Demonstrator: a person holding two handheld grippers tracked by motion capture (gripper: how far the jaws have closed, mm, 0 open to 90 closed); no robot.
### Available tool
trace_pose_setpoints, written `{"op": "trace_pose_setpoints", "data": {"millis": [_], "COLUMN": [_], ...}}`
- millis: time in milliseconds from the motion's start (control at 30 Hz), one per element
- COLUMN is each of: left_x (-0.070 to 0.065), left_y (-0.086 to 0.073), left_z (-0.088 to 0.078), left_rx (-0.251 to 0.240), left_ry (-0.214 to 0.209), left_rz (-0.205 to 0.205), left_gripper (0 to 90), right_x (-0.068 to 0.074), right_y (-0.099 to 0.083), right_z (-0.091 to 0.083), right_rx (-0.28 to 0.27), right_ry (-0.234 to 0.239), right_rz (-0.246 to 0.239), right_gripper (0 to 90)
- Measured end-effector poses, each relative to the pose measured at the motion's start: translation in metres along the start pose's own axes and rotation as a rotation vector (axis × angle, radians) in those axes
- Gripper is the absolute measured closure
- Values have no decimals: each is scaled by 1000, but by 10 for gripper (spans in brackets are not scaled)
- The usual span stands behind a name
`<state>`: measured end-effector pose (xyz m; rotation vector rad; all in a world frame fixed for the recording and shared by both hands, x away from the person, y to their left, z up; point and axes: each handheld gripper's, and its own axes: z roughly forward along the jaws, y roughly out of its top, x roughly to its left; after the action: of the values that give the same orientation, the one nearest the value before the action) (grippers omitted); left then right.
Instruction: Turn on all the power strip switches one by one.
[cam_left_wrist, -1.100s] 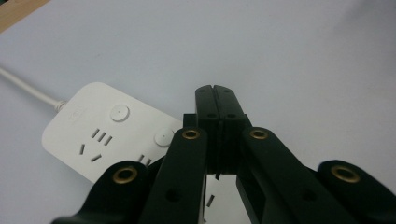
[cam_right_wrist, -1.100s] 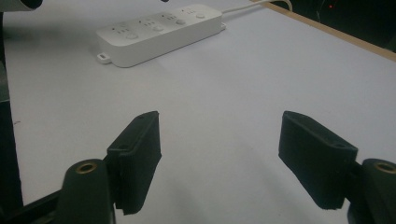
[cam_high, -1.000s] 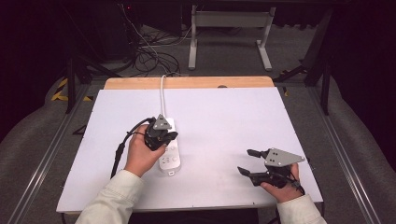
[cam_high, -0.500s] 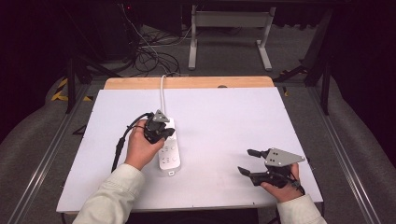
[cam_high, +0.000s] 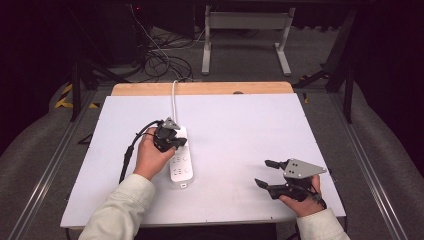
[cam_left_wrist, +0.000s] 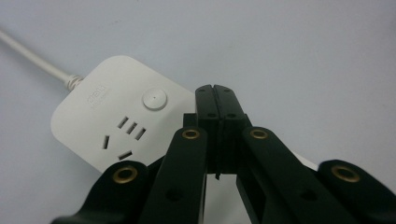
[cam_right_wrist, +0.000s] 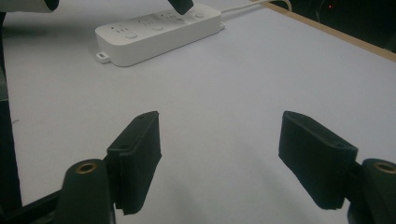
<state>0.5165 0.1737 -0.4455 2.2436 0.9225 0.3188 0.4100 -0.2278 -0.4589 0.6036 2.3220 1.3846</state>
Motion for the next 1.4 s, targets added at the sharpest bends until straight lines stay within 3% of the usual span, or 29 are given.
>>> {"op": "trace_pose_setpoints", "data": {"millis": [400,800,900,1400], "left_x": [-4,-3,-1,-4], "left_y": [-1,-3,-4,-8], "left_z": [4,4,5,7], "left_rx": [27,26,22,0], "left_ry": [12,13,-2,15], "left_rz": [31,23,-16,-20], "left_gripper": [900,900,900,900], "right_x": [0,0,1,1], "right_y": [0,0,0,0], "right_z": [0,0,0,2], "right_rx": [0,-1,0,4], "right_ry": [2,2,3,6], "right_rz": [2,4,4,-3], "right_gripper": [301,301,301,301]}}
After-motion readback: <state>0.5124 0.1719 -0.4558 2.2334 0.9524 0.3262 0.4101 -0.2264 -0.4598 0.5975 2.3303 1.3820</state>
